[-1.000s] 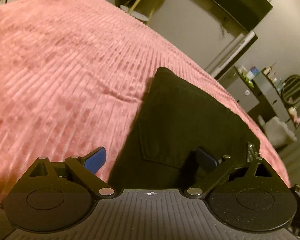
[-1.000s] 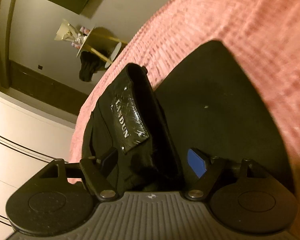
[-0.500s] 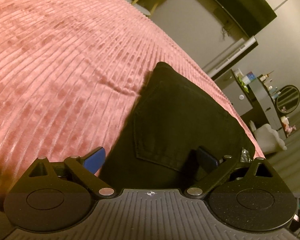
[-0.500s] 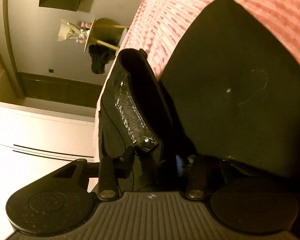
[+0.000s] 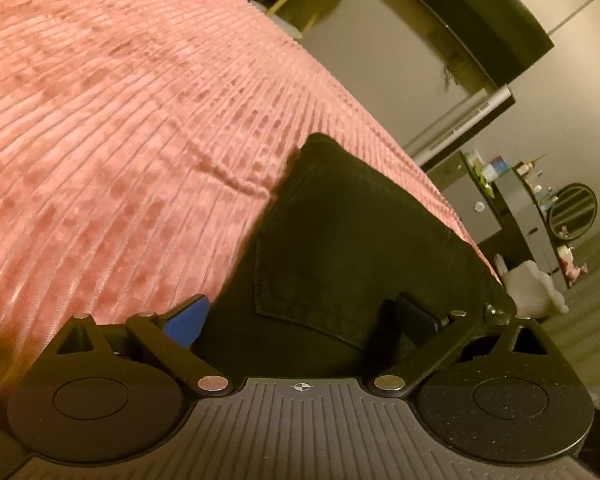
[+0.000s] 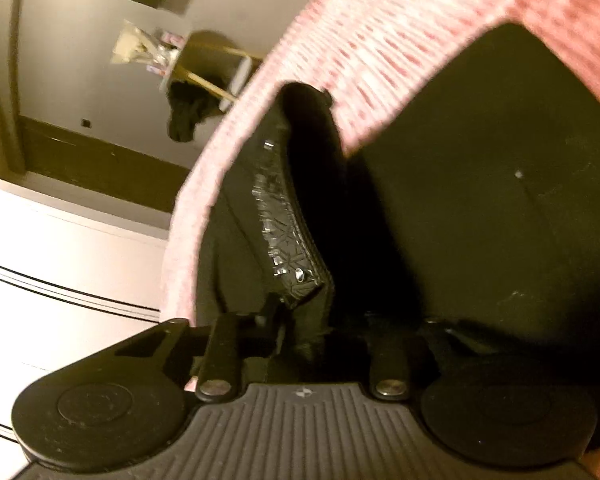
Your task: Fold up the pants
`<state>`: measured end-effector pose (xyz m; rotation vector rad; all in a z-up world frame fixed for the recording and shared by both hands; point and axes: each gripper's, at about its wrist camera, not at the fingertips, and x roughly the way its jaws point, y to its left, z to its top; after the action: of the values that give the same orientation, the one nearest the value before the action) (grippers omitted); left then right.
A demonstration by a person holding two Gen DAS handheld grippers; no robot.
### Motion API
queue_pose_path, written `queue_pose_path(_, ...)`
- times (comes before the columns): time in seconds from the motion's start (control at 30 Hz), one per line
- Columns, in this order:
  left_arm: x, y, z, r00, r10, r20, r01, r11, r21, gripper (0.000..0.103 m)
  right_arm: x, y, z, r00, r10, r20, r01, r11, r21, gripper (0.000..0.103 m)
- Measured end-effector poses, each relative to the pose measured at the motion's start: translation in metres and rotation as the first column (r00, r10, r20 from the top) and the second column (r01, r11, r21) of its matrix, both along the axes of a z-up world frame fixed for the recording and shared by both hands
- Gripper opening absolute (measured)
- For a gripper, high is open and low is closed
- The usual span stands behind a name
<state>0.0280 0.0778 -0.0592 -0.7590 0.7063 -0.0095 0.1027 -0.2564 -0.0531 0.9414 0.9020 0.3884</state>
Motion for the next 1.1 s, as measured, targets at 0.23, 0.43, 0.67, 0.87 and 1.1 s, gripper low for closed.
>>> queue_pose_path(0.23,-0.01,-0.007,0.013,0.993,-0.059,0.102,0.055,0.998,0.037,0.102,-0.029,-0.011,0.055,0.985,-0.032,0.171,0.035,0.999,-0.017,0.017)
queue_pose_path(0.43,-0.006,-0.031,0.018,0.98,-0.174,0.095,0.158,0.975,0.153,0.102,-0.057,-0.049,0.078,0.963,-0.127,0.239,0.155,0.983,-0.102,0.017)
queue_pose_path(0.67,-0.002,-0.036,0.012,0.98,-0.195,0.046,0.184,0.967,0.176,0.102,-0.062,-0.07,0.061,0.969,-0.223,0.109,0.247,0.893,-0.377,0.042)
queue_pose_path(0.87,-0.006,-0.045,0.018,0.977,-0.205,0.057,0.19,0.962,0.196,0.102,-0.077,-0.052,0.075,0.965,-0.141,0.219,0.22,0.893,-0.393,0.063)
queue_pose_path(1.1,-0.016,-0.087,0.035,0.942,-0.286,0.176,0.213,0.914,0.344,0.102,-0.035,0.014,0.06,0.981,0.026,0.193,0.094,0.805,-0.586,0.034)
